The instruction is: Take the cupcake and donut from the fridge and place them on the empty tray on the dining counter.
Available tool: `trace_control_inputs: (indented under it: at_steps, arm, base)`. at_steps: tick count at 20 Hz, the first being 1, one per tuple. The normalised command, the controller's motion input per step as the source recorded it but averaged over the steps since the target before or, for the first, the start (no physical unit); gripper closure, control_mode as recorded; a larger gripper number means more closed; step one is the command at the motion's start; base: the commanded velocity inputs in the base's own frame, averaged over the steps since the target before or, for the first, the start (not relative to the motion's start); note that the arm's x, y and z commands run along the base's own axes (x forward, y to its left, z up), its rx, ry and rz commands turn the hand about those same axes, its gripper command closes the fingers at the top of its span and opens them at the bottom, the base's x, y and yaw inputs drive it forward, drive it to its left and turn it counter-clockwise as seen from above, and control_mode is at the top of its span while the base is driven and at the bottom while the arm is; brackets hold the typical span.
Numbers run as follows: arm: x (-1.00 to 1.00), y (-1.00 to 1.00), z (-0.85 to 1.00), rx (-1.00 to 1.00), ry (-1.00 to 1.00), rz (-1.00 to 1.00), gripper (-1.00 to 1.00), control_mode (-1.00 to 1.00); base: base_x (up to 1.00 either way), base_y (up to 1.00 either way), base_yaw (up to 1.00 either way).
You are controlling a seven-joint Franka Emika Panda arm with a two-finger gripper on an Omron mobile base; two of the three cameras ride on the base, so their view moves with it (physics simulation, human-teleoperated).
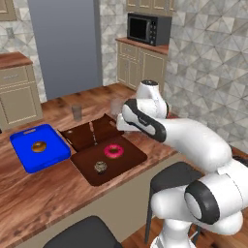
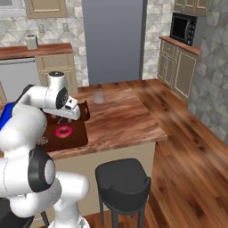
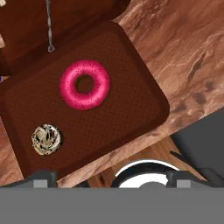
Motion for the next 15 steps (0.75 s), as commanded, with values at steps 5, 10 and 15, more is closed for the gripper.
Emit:
trace_control_inputs:
  at_steps: [5,10,15]
  arm:
    - [-1.0,-0.31,1.0,0.0,-0.09,0.13,-1.0,-1.0]
    - [-1.0,-0.25,0.99,0.0,-0.1,0.12,-1.0,-1.0]
    - [-1.0,-0.15,0.63,-0.01,-0.48,0.09,-1.0,-1.0]
  base:
    - [0.0,0.0,0.0]
    - [0.0,0.0,0.0]
    - [0.0,0.0,0.0]
